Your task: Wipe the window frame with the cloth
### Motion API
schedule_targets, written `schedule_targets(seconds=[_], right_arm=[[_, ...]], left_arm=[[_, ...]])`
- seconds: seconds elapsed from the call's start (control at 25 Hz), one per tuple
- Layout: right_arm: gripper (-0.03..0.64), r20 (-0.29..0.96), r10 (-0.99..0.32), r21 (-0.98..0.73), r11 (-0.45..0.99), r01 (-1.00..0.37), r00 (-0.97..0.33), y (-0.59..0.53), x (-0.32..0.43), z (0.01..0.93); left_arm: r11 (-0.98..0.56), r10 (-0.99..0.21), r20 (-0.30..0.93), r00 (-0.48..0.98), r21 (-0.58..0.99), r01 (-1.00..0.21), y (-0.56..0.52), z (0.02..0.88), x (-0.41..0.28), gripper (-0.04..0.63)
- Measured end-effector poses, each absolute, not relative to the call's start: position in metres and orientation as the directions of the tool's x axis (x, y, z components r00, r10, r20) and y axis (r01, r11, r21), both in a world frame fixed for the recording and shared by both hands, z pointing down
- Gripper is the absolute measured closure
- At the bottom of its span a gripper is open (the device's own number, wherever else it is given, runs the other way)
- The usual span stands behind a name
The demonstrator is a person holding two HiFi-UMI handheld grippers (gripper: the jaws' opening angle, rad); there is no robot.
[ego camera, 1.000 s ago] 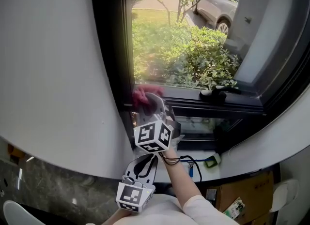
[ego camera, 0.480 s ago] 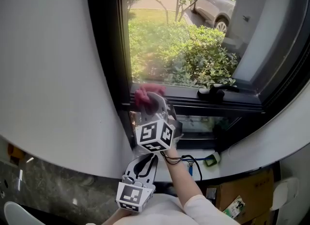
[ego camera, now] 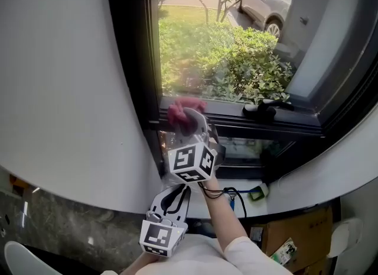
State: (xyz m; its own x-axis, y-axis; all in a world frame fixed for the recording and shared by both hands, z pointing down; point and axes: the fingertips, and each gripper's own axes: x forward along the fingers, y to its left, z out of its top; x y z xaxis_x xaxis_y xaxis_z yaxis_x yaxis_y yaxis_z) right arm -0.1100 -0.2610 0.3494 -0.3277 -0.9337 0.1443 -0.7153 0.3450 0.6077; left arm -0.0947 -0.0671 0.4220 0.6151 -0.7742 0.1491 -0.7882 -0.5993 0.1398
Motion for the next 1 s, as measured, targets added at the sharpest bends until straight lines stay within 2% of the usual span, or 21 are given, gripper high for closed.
schedule_targets(seconds=[1.0], right_arm=[[0.543, 0.162, -0.914, 0.601, 0.391, -0.697, -0.373, -0.256, -0.085, 0.349]], left_arm=[[-0.503, -0.847, 0.143, 0.512, 0.096, -0.859, -0.071, 0.414, -0.073, 0.554]])
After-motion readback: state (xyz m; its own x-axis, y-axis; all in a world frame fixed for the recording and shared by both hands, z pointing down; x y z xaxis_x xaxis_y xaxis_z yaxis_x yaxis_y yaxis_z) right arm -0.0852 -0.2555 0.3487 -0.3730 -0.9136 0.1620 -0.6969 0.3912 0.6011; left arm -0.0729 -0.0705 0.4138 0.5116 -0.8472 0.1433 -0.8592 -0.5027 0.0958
